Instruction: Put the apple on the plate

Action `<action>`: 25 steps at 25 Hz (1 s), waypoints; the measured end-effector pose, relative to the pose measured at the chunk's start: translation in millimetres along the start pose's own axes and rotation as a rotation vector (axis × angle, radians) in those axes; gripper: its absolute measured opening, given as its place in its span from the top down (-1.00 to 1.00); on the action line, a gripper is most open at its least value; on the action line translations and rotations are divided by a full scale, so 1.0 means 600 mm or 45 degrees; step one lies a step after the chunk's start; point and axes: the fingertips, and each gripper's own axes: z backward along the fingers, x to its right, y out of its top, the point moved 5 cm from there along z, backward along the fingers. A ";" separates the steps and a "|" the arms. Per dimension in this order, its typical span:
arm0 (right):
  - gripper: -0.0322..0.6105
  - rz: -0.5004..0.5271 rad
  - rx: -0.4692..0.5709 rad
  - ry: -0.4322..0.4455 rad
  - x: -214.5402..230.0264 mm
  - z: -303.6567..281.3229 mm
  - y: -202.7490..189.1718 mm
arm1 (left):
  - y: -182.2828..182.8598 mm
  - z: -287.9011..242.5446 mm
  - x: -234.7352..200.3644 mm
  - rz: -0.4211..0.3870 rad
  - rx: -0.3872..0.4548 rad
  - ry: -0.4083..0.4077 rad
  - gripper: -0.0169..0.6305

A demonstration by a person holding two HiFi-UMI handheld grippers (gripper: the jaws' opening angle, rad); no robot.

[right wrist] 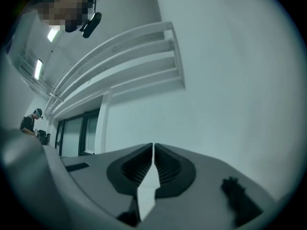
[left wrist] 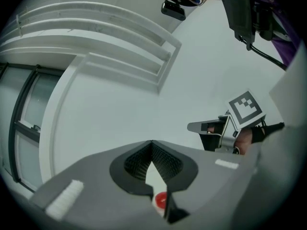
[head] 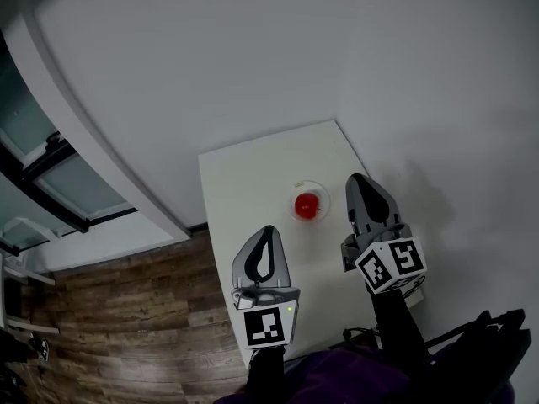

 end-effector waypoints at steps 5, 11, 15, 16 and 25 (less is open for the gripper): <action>0.86 -0.006 0.025 -0.001 0.013 0.000 -0.004 | -0.003 -0.010 0.008 -0.025 0.024 -0.008 0.93; 0.87 0.023 0.024 0.013 0.014 0.001 -0.004 | -0.005 -0.013 0.009 -0.028 0.041 0.000 0.93; 0.87 0.016 0.023 0.012 0.015 0.000 -0.008 | -0.006 -0.013 0.008 -0.027 0.041 0.003 0.93; 0.87 0.016 0.021 0.015 0.015 0.000 -0.009 | -0.006 -0.013 0.008 -0.028 0.041 0.003 0.93; 0.87 0.037 0.006 0.034 0.012 -0.003 -0.011 | -0.006 -0.013 0.007 -0.035 0.036 0.005 0.93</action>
